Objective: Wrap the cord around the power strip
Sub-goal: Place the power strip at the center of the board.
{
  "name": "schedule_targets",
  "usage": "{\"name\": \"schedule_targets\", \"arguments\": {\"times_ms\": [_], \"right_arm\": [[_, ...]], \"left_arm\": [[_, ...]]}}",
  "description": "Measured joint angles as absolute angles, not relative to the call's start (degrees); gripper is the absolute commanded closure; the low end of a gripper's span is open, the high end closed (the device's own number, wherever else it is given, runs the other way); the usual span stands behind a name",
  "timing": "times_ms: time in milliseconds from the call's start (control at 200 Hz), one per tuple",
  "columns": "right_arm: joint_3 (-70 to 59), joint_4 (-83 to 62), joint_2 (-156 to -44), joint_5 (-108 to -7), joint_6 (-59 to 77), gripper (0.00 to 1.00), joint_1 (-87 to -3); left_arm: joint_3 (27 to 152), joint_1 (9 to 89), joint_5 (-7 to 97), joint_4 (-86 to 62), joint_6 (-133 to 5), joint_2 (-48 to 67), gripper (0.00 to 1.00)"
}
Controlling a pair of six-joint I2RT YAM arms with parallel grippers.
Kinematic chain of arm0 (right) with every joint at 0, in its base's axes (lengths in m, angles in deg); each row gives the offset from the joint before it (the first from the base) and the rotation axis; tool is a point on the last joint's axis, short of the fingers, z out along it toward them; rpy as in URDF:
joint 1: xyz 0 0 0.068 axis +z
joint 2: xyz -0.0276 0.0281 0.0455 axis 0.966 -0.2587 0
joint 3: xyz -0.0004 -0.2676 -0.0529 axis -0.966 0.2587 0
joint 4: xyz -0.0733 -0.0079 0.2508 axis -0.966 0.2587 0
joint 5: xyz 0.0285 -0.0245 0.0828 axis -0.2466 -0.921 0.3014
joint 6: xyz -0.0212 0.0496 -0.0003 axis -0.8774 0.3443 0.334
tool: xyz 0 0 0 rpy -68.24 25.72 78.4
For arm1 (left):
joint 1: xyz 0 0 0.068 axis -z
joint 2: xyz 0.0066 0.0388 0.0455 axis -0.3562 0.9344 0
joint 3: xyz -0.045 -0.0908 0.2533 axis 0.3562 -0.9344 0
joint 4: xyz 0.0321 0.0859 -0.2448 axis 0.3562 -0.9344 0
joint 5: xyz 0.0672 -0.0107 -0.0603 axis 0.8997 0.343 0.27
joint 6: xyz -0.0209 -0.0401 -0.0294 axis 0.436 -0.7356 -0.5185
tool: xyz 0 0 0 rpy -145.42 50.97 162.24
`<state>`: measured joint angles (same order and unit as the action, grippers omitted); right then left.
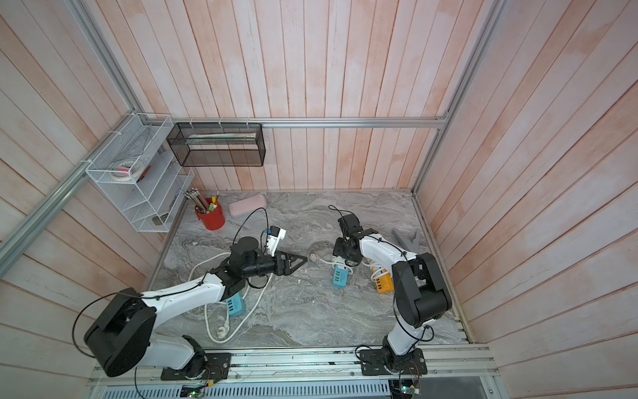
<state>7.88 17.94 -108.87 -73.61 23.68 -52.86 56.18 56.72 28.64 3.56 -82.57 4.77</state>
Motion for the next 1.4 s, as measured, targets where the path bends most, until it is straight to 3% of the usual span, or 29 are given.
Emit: {"name": "schedule_targets", "arguments": {"times_ms": [120, 300, 410, 500, 760, 1010, 1140, 1400], "right_arm": [[6.70, 21.16, -109.29, -79.10, 19.33, 0.60, -52.88], [3.62, 24.11, -111.82, -81.90, 16.23, 0.32, -51.96], [2.81, 25.03, -112.26, -83.41, 15.42, 0.16, -51.28], [1.59, 26.10, -112.13, -84.74, 15.09, 0.09, -51.15], [-6.00, 28.61, -109.15, -88.59, 14.77, 0.08, -49.82], [-8.95, 26.56, -109.77, -88.37, 16.65, 0.08, -42.61], [-12.73, 24.44, -113.37, -86.93, 17.65, 0.09, -38.69], [-14.74, 22.14, -118.16, -83.89, 18.46, 0.09, -34.78]], "left_arm": [[57.20, 50.25, 31.09, -5.54, -81.43, 0.29, 0.00], [57.33, 37.01, 27.79, -11.66, -82.02, -0.15, 0.00], [57.44, 35.65, 29.32, -17.23, -80.18, -0.78, 0.01], [57.95, 35.81, 34.17, -24.14, -77.76, -2.53, 0.00], [58.14, 35.48, 50.33, -39.79, -75.83, -9.33, 0.07], [58.08, 39.08, 60.62, -54.80, -82.70, -9.31, 0.10], [57.62, 39.26, 62.39, -57.53, -86.52, -8.91, 0.12], [51.08, 39.26, 59.55, -53.03, -89.95, -5.66, 0.27]]}}
